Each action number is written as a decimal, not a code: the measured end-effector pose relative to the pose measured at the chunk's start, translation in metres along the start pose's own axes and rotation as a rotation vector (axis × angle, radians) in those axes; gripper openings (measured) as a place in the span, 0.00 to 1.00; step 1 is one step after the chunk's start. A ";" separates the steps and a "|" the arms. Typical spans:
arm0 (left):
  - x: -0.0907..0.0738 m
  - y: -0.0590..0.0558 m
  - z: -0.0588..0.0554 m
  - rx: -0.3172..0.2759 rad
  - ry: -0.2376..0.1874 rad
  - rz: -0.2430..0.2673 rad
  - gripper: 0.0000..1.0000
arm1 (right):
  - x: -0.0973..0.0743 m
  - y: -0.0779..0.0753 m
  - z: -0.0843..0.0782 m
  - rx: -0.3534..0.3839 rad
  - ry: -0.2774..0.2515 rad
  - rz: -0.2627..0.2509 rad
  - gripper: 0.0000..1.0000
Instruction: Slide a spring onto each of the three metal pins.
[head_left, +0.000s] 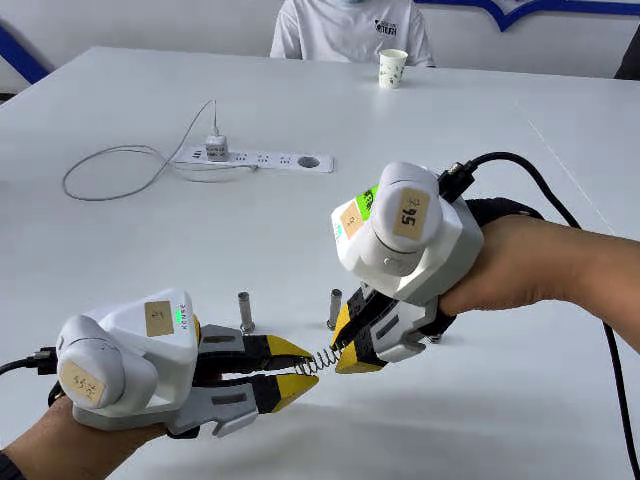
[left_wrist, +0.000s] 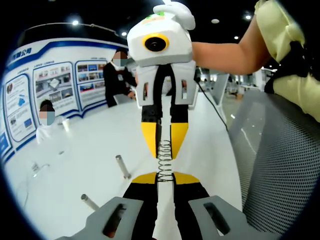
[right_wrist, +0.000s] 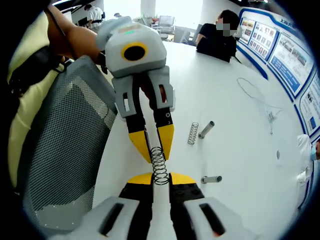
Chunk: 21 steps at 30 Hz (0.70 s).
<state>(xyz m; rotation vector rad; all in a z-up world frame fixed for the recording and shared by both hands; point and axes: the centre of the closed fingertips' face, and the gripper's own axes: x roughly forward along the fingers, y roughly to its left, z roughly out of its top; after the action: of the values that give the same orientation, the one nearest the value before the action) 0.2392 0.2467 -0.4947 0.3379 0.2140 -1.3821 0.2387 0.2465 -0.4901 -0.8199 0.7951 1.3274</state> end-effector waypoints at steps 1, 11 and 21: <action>0.000 0.000 0.000 -0.001 0.000 0.001 0.10 | 0.000 0.000 0.001 -0.001 -0.001 0.000 0.13; -0.001 0.001 -0.002 -0.009 0.001 0.008 0.11 | -0.004 0.004 0.017 -0.013 -0.035 0.005 0.12; -0.001 0.001 -0.002 -0.011 -0.002 0.008 0.11 | -0.004 0.005 0.027 -0.033 -0.038 0.003 0.12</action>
<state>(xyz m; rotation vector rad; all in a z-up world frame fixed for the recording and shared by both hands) 0.2399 0.2485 -0.4956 0.3276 0.2181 -1.3727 0.2339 0.2683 -0.4730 -0.8171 0.7463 1.3586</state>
